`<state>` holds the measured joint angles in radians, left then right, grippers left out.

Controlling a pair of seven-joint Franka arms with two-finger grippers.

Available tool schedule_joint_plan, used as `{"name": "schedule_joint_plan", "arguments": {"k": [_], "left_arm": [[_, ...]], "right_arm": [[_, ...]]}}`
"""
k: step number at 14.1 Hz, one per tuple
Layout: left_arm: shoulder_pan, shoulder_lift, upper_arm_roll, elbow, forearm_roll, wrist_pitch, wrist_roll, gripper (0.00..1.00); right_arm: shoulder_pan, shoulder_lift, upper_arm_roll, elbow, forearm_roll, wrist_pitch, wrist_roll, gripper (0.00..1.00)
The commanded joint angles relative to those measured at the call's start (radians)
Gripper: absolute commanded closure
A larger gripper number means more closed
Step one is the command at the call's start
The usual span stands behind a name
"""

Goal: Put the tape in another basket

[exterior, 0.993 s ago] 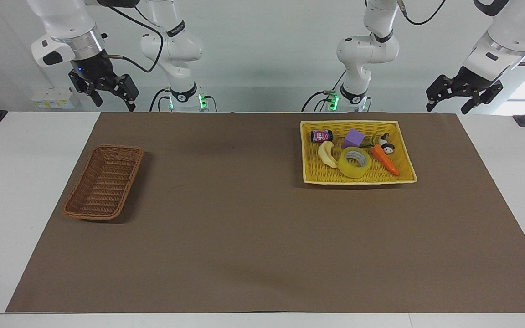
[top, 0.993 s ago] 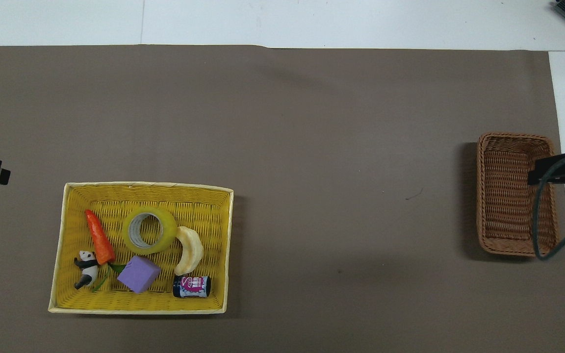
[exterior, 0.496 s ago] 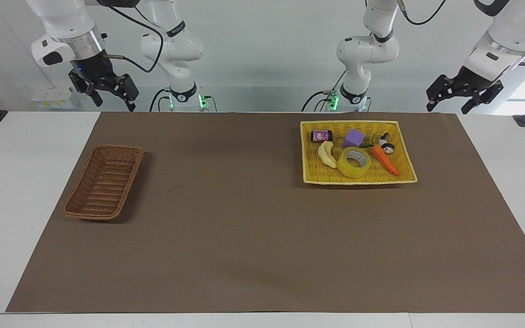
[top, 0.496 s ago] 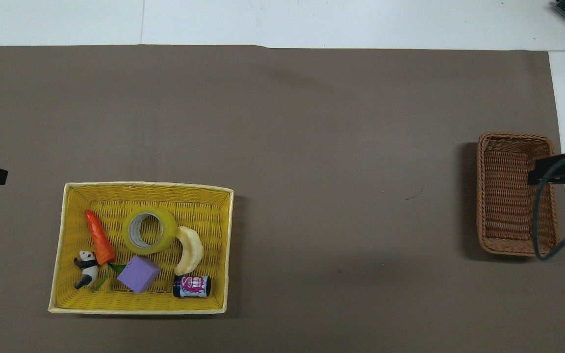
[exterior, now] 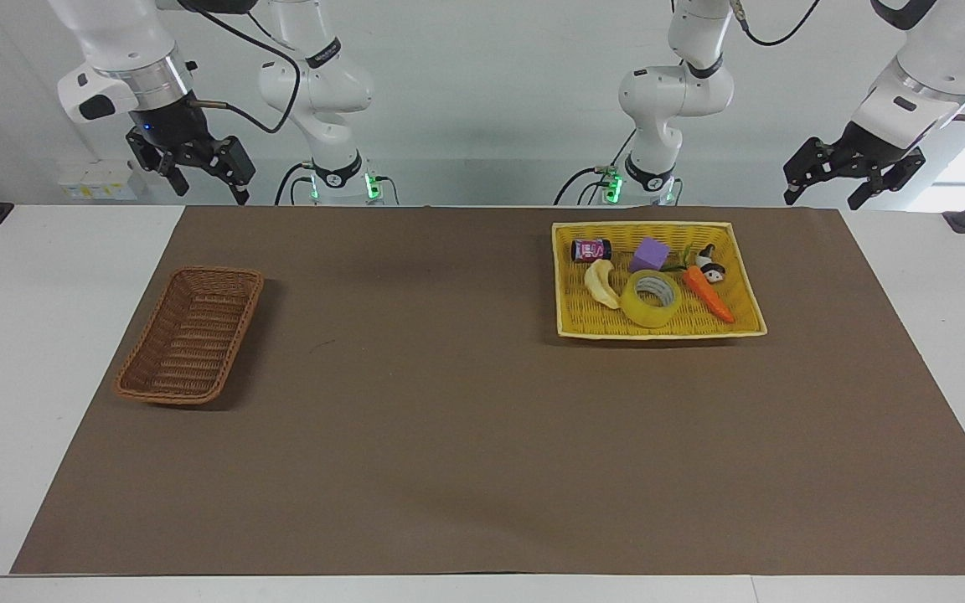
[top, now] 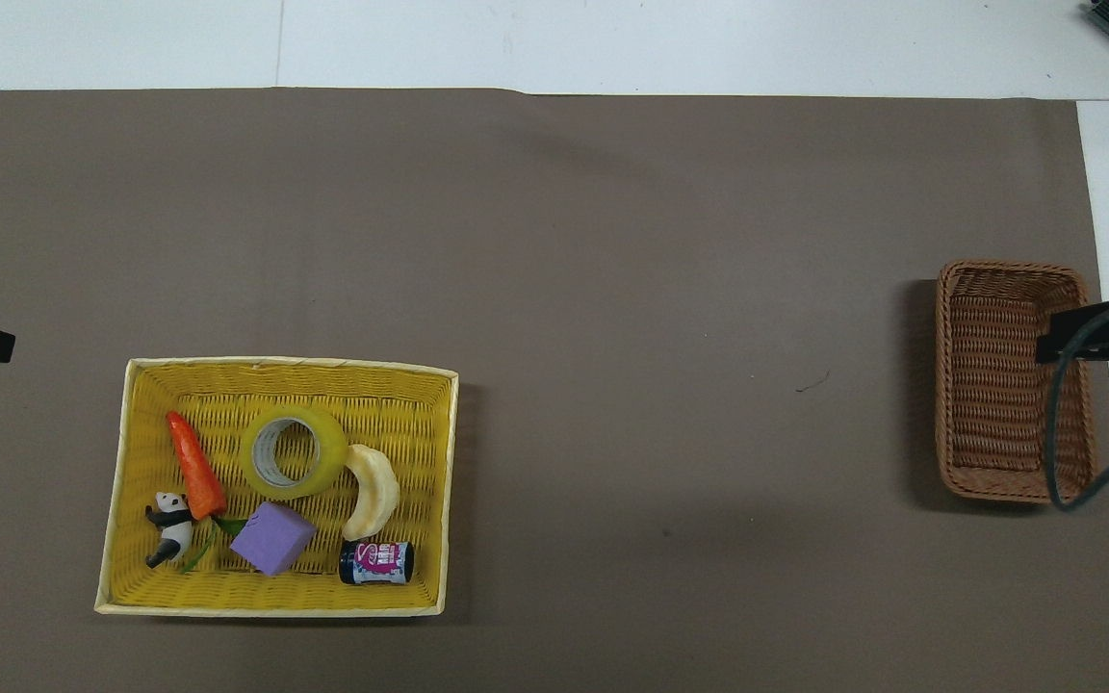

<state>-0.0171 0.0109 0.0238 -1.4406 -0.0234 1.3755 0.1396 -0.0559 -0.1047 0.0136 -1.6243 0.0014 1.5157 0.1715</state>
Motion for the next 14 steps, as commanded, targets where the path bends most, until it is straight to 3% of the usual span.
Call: {"name": "schedule_joint_plan", "arguments": {"k": [1, 10, 14], "left_arm": [[0.009, -0.019, -0.004, -0.015, 0.005, -0.007, 0.008, 0.00], [-0.017, -0.042, -0.012, -0.018, 0.002, -0.041, 0.009, 0.00], [-0.006, -0.084, -0.007, -0.096, 0.000, -0.023, 0.009, 0.00]], "right_arm": [[-0.004, -0.009, -0.003, -0.011, 0.019, 0.012, -0.026, 0.00], [-0.004, -0.009, -0.003, -0.011, 0.019, 0.012, -0.024, 0.00], [-0.004, -0.009, -0.003, -0.011, 0.019, 0.012, -0.024, 0.00]]}}
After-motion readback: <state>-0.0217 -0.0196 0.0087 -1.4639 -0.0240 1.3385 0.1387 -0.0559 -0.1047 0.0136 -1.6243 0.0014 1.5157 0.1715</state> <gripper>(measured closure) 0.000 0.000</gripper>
